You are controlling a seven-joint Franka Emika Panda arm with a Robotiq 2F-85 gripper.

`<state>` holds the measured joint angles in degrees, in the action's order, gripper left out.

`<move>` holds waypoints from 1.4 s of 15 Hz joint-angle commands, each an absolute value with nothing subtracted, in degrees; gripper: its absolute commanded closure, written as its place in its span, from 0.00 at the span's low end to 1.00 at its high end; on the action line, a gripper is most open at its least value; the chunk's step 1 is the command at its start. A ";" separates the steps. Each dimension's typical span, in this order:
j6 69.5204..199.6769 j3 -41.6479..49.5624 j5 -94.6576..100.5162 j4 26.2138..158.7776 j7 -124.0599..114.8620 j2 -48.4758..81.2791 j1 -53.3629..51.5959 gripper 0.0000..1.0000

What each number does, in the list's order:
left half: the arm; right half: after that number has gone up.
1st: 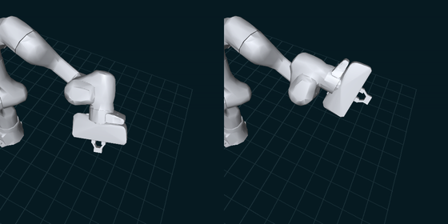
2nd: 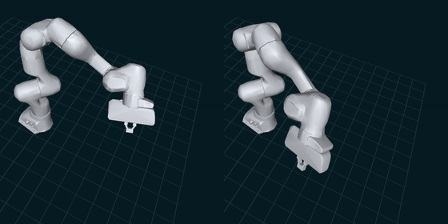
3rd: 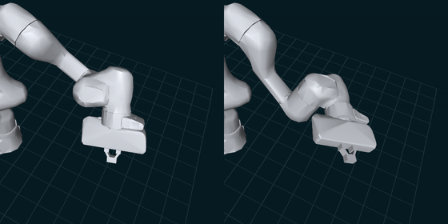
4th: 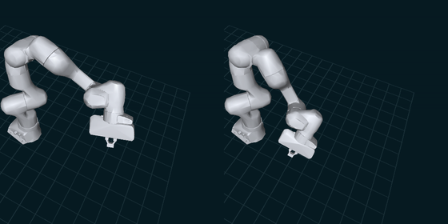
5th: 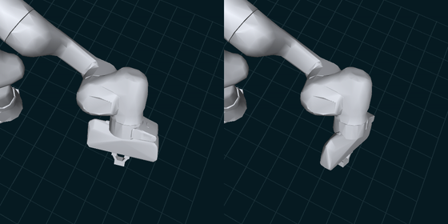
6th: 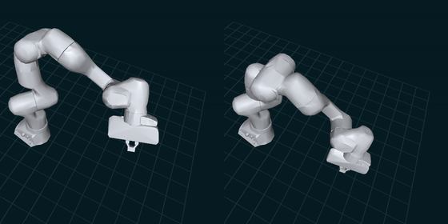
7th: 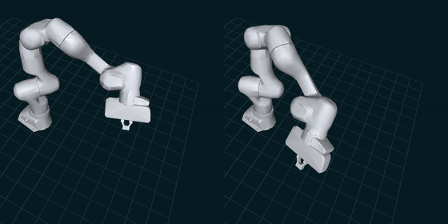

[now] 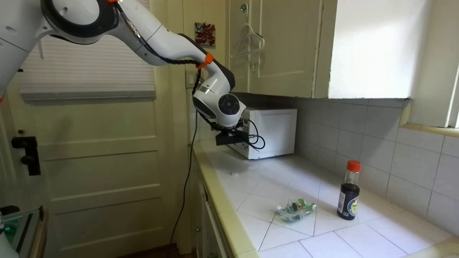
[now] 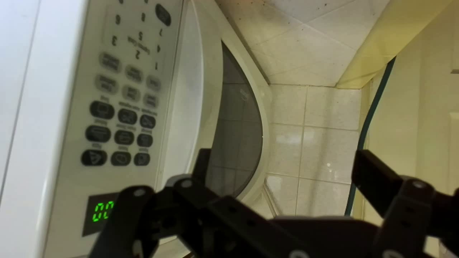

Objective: Open the microwave door.

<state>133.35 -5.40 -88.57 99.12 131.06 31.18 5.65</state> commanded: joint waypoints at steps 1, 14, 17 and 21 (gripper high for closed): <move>132.23 -3.51 -89.69 95.97 126.15 33.41 3.58 0.00; 129.95 -1.27 -76.57 90.73 92.98 36.22 2.80 0.00; 130.82 -1.78 -77.38 88.86 91.64 37.16 2.80 0.00; 131.12 -1.76 -76.76 85.66 88.09 38.92 2.52 0.00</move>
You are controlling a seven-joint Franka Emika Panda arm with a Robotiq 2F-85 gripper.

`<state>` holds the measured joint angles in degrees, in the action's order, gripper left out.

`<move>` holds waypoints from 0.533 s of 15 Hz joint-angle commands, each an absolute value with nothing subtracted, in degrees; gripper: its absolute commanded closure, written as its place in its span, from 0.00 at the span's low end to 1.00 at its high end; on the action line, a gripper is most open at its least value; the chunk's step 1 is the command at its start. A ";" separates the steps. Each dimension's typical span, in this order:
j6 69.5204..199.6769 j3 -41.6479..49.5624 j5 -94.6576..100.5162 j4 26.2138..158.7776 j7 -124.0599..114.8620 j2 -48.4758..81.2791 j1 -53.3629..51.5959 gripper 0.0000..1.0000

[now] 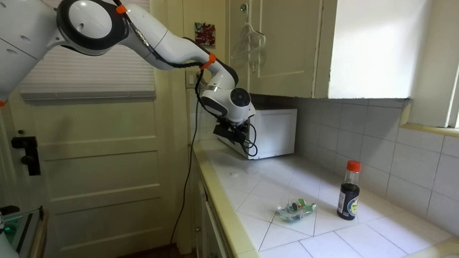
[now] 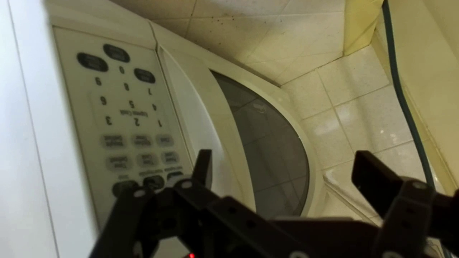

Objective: Open the microwave door.

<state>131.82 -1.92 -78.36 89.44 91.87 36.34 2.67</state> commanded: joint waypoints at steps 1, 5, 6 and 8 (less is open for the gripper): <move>131.30 -1.70 -76.39 84.43 86.88 39.62 2.30 0.00; 130.96 -1.65 -72.22 80.44 81.20 42.23 0.92 0.00; 129.87 -1.64 -69.91 79.42 79.07 42.92 0.53 0.00; 125.34 -1.78 -63.39 78.50 74.88 43.37 0.47 0.00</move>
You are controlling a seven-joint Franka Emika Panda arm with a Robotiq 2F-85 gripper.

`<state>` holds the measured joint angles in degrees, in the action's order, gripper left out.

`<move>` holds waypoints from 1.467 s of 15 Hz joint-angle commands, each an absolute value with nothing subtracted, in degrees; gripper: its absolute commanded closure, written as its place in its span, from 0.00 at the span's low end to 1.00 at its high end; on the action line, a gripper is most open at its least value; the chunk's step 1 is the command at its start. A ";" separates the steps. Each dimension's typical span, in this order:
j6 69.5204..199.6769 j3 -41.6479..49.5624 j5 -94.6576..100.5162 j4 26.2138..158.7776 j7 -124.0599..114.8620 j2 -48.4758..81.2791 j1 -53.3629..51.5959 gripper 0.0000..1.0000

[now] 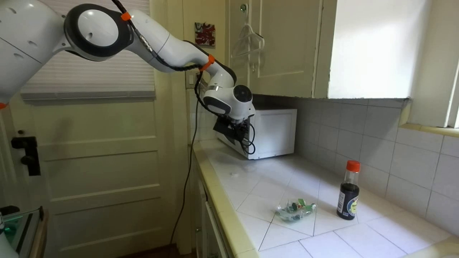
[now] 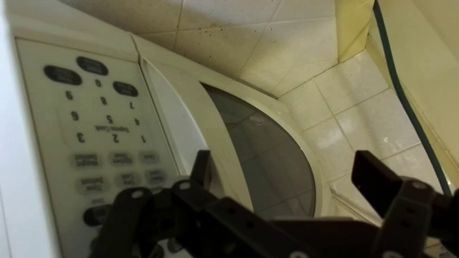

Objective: Open the microwave door.

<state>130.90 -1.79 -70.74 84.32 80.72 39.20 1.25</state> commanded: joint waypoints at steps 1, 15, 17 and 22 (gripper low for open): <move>123.13 -2.30 -60.58 77.97 73.76 43.53 0.83 0.00; 107.64 -6.16 -45.05 79.98 78.09 42.75 2.42 0.00; 107.32 -5.91 -41.37 82.81 77.48 41.08 1.56 0.00; 126.09 -5.44 -38.92 98.71 76.08 32.81 1.37 0.00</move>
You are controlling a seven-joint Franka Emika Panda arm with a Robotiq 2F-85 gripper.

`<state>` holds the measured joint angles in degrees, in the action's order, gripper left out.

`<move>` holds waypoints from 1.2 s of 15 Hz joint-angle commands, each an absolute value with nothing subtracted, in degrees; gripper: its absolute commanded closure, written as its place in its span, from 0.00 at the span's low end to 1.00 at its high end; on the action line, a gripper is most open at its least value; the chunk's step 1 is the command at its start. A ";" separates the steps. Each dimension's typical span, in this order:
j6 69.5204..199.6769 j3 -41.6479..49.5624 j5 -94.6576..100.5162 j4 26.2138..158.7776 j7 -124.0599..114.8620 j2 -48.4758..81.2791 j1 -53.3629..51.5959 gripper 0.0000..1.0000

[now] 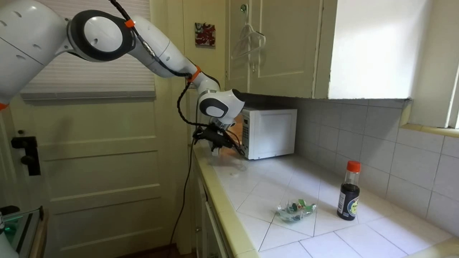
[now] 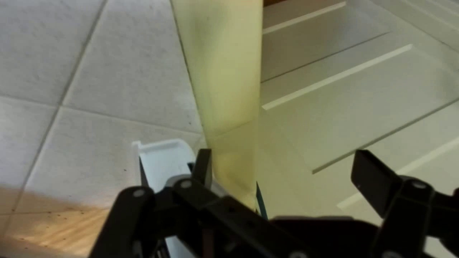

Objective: Open the microwave door.

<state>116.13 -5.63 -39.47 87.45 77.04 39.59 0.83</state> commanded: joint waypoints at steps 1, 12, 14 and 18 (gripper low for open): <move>130.31 -5.86 -39.51 101.73 76.52 31.34 1.82 0.00; 157.38 -18.34 -58.21 121.95 109.16 19.11 10.83 0.00; 158.24 -23.26 -64.39 119.85 117.36 19.49 14.54 0.00; 154.20 -29.77 -78.11 114.28 133.54 21.15 21.25 0.00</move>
<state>157.23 -25.78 -69.40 117.44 122.24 19.90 16.29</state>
